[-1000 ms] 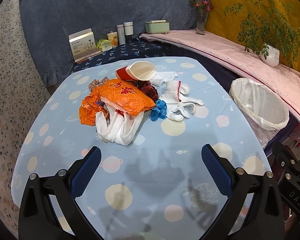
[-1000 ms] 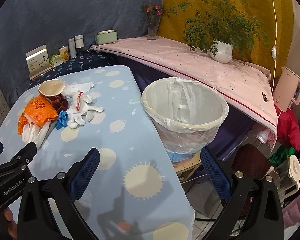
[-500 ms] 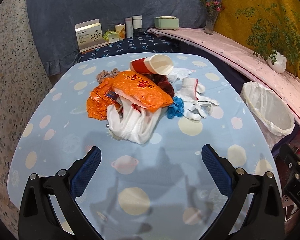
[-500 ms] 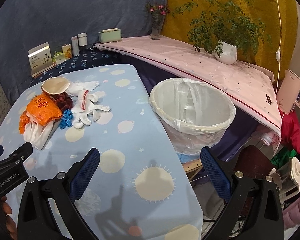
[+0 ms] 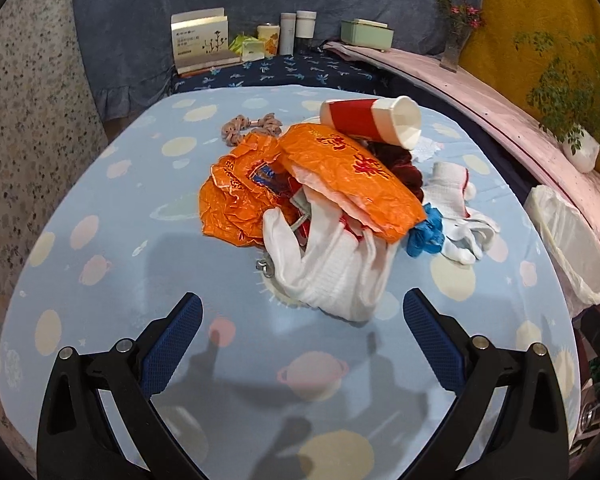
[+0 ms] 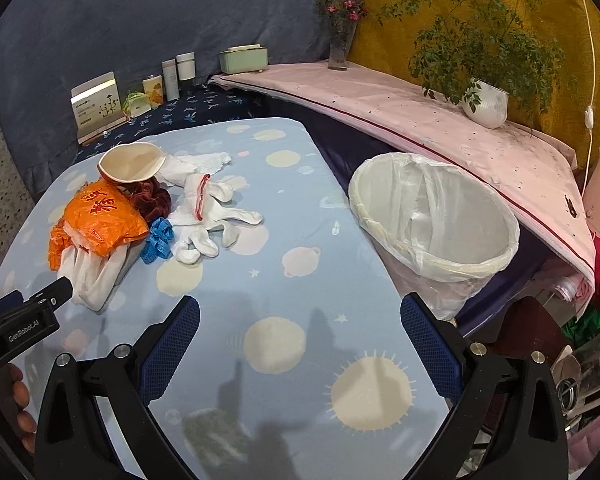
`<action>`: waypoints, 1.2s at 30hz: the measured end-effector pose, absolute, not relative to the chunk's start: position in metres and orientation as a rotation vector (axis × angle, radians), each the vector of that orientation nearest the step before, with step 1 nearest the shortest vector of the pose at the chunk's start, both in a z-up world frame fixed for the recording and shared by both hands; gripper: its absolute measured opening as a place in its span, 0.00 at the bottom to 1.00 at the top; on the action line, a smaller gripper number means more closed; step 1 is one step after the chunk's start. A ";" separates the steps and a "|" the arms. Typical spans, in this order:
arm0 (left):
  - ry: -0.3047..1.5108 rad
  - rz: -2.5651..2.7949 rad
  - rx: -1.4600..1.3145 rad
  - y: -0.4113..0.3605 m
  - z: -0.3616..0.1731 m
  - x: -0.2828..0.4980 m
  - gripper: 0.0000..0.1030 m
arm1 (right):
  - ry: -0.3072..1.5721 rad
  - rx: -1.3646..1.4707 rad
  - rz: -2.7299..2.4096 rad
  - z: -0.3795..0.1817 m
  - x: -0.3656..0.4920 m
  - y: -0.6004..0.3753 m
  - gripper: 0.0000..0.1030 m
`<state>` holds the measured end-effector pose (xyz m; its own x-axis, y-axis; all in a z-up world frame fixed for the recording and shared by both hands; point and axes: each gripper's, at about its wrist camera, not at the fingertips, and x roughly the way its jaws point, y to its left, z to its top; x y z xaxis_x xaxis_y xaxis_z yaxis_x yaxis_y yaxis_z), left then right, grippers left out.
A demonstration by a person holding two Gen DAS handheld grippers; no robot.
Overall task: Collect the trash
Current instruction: 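Reach the right gripper to the blue hair tie and grasp it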
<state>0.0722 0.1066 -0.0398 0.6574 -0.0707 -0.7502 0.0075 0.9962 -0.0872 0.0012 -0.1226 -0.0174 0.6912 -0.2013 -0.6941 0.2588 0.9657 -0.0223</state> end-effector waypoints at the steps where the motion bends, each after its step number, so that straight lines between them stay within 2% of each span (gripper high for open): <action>1: 0.857 -0.050 -0.085 0.108 -0.042 0.076 0.93 | 0.769 0.081 -0.251 -0.019 0.005 -0.120 0.93; 5: 0.884 -0.067 -0.091 0.108 -0.052 0.090 0.89 | 0.779 0.084 -0.225 -0.023 0.020 -0.110 0.93; 8: 0.908 -0.106 -0.103 0.105 -0.057 0.098 0.75 | 0.782 0.082 -0.210 -0.025 0.030 -0.103 0.93; 10: 0.923 -0.139 -0.109 0.101 -0.060 0.101 0.59 | 0.786 0.083 -0.200 -0.027 0.036 -0.098 0.93; 11: 0.930 -0.153 -0.108 0.099 -0.061 0.103 0.55 | 0.789 0.083 -0.196 -0.028 0.039 -0.096 0.93; 13: 0.939 -0.171 -0.099 0.096 -0.064 0.105 0.36 | 0.793 0.085 -0.184 -0.030 0.044 -0.091 0.93; 16: 0.932 -0.182 -0.099 0.096 -0.063 0.106 0.16 | 0.798 0.083 -0.165 -0.033 0.049 -0.085 0.91; 19: 0.925 -0.198 -0.116 0.100 -0.059 0.103 0.11 | 0.809 0.085 -0.136 -0.036 0.054 -0.077 0.83; 26: 0.897 -0.202 -0.142 0.114 -0.045 0.090 0.10 | 0.826 0.069 -0.071 -0.041 0.074 -0.057 0.64; 34: 0.904 -0.192 -0.169 0.123 -0.044 0.095 0.10 | 0.870 0.065 -0.017 -0.057 0.107 -0.037 0.50; 36: 0.910 -0.194 -0.175 0.123 -0.046 0.098 0.10 | 0.879 0.065 -0.015 -0.061 0.114 -0.035 0.49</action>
<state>0.0982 0.1232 -0.0464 0.5985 -0.2404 -0.7642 0.0927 0.9683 -0.2320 0.1144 -0.0348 -0.0606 0.6377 0.0136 -0.7702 0.0400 0.9979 0.0507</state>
